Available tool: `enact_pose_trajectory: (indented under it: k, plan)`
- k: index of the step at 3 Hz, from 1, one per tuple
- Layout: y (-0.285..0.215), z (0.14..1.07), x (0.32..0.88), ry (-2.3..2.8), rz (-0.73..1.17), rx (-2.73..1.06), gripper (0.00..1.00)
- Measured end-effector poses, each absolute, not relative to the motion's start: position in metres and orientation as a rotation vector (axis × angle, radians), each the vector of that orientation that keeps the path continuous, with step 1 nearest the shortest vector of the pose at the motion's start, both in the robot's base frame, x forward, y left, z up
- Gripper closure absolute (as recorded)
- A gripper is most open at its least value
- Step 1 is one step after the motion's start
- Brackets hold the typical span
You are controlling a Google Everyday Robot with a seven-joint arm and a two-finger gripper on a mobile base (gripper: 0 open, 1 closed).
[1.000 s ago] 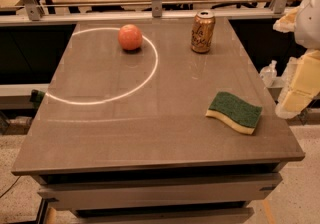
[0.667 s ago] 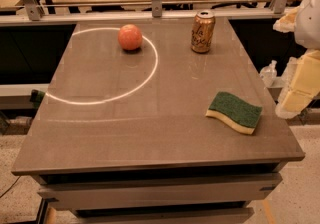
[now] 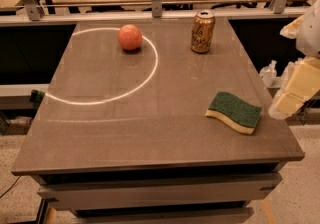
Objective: Move sponge near apple
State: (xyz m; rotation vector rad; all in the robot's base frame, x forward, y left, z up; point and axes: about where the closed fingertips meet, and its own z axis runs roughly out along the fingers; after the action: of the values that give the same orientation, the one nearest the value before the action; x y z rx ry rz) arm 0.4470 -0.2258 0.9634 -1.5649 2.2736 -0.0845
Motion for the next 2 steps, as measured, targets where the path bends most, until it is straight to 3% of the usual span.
enact_pose_trajectory:
  k: [2]
  plan:
    - [-0.225, 0.923, 0.477, 2.167, 0.118, -1.361, 0.0]
